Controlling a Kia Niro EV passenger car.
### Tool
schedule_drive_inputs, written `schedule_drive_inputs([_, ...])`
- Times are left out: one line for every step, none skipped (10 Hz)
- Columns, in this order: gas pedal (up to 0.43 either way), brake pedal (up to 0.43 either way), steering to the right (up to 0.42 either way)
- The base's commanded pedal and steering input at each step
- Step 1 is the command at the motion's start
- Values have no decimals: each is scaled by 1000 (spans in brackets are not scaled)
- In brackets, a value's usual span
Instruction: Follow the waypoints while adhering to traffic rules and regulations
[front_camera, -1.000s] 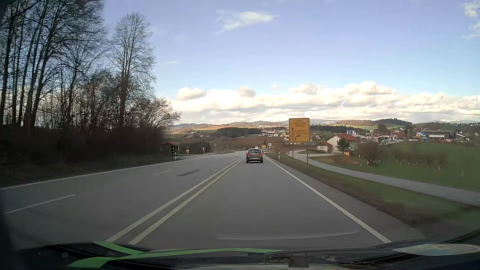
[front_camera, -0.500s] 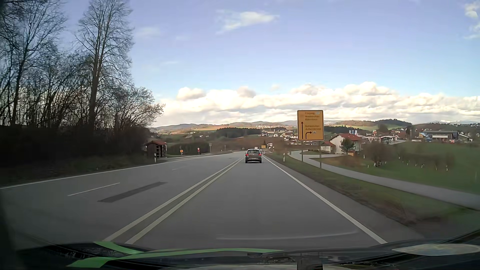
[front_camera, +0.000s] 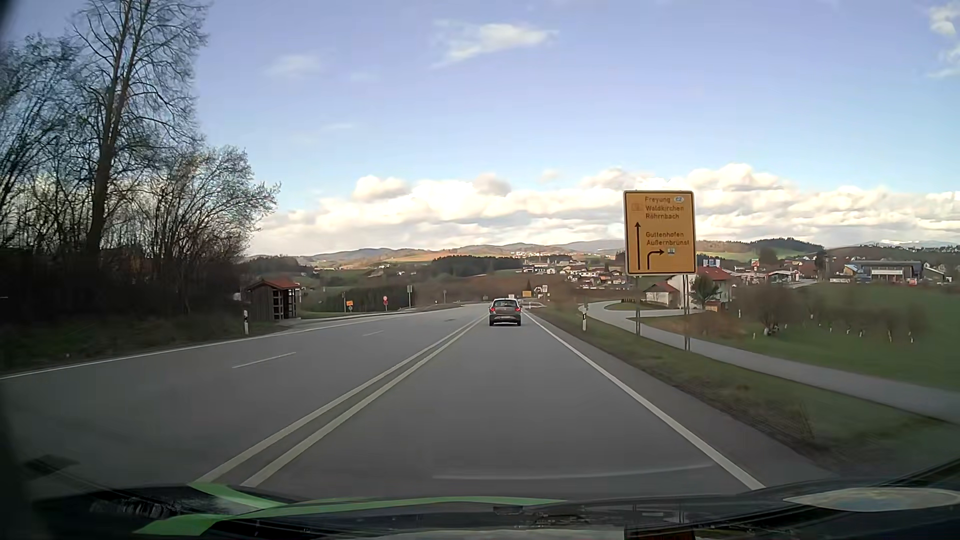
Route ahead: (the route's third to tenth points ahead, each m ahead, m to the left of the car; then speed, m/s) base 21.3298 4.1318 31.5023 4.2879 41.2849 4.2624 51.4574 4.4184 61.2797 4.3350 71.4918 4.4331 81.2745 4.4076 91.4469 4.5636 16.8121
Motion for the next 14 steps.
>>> schedule_drive_inputs([47,0,-6])
schedule_drive_inputs([47,0,-7])
schedule_drive_inputs([47,0,-7])
schedule_drive_inputs([47,0,-7])
schedule_drive_inputs([47,0,-8])
schedule_drive_inputs([28,0,-7])
schedule_drive_inputs([8,0,-7])
schedule_drive_inputs([0,0,-6])
schedule_drive_inputs([0,0,-6])
schedule_drive_inputs([0,0,-6])
schedule_drive_inputs([0,0,-5])
schedule_drive_inputs([0,0,-5])
schedule_drive_inputs([0,0,-5])
schedule_drive_inputs([0,0,-4])
